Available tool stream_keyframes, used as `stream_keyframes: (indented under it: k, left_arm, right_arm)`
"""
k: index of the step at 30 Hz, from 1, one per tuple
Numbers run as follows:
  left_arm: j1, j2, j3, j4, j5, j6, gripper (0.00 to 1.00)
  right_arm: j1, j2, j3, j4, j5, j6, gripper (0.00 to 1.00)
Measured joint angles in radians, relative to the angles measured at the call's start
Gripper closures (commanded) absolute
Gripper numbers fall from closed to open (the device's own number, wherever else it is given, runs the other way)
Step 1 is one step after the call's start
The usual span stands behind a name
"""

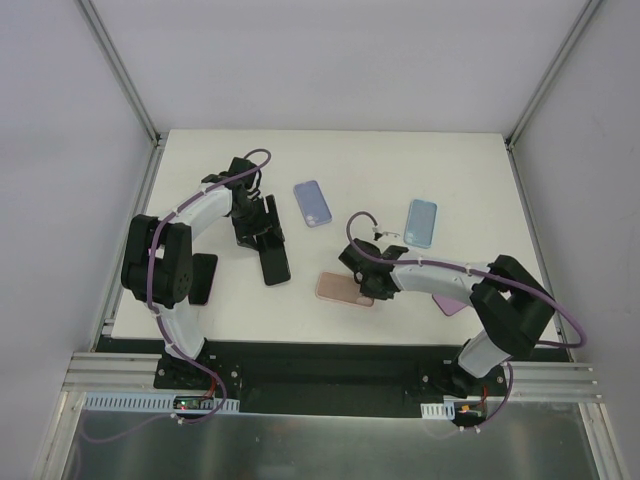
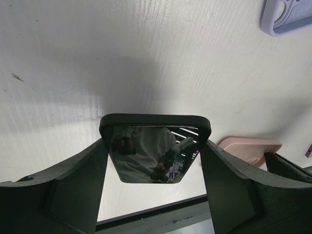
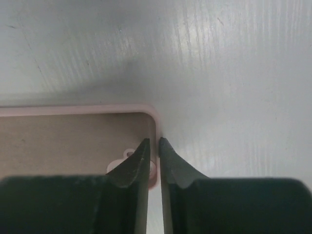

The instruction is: Put the phone into the phone case

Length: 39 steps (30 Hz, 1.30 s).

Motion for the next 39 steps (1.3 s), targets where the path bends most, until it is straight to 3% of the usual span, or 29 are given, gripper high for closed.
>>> stream_keyframes:
  k: [5,9,19,29,32,35,37,38,39]
  left_arm:
    - [0.000,0.000,0.000,0.000,0.007,0.017,1.00]
    - [0.000,-0.003,-0.009,0.006,0.024,0.033,1.00]
    - [0.000,-0.074,-0.085,0.028,0.053,0.053,1.00]
    - [0.000,-0.111,-0.151,0.029,0.136,0.098,1.00]
    - [0.000,-0.111,-0.155,0.029,0.166,0.106,1.00]
    - [0.000,-0.111,-0.155,0.031,0.182,0.108,1.00]
    - [0.000,-0.111,-0.155,0.034,0.191,0.108,1.00]
    - [0.000,-0.111,-0.155,0.036,0.199,0.108,1.00]
    - [0.000,-0.111,-0.156,0.037,0.205,0.108,1.00]
  right_arm:
    - [0.000,0.001,-0.007,0.024,0.000,-0.117,0.99]
    - [0.000,0.001,-0.007,0.077,-0.024,-0.344,0.93]
    - [-0.180,0.101,0.295,0.131,-0.433,-1.192,0.90]
    - [-0.175,0.198,0.352,0.110,-0.697,-1.658,0.90]
    - [-0.175,0.229,0.377,0.088,-0.740,-1.735,0.85]
    - [-0.175,0.257,0.405,0.073,-0.751,-1.791,0.70]
    - [-0.177,0.269,0.425,0.072,-0.752,-1.801,0.39]
    - [-0.179,0.274,0.439,0.076,-0.752,-1.804,0.33]
    - [-0.182,0.274,0.447,0.079,-0.751,-1.788,0.33]
